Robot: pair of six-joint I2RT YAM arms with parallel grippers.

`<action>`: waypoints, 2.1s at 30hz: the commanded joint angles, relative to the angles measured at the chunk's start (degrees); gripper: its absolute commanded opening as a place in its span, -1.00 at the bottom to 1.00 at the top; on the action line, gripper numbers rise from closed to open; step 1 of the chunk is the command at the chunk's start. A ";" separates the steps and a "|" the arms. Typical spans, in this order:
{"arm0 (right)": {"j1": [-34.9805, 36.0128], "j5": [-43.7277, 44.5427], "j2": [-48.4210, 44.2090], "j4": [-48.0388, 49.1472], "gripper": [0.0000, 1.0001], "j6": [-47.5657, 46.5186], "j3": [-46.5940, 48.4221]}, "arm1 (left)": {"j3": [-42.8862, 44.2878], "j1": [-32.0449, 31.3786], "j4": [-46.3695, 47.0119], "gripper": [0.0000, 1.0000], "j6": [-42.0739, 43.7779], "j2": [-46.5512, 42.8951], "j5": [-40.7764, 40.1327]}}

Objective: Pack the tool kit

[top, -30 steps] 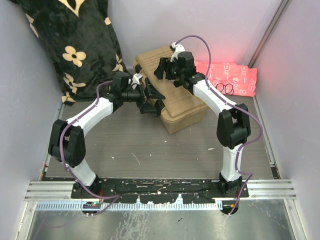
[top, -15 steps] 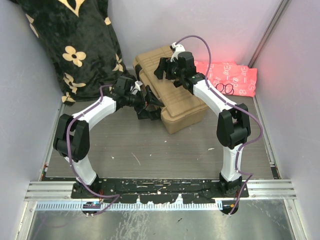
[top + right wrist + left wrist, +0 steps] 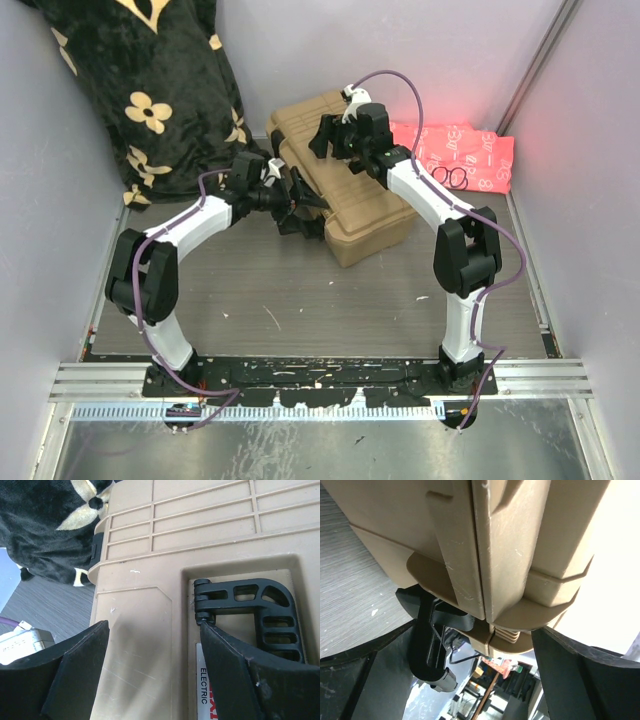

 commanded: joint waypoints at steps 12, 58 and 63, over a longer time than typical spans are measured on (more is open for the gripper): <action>-0.71 2.57 14.41 -38.46 0.61 2.40 -9.84 | -1.76 -0.72 21.73 0.80 -9.85 -7.10 2.92; -0.65 1.90 15.04 -39.57 0.61 1.07 -10.25 | -39.22 2.96 56.97 0.96 -7.95 -14.25 -1.01; -0.66 3.44 14.19 -41.78 0.61 0.45 -9.47 | -37.65 2.91 69.83 0.96 -11.78 -4.49 -1.96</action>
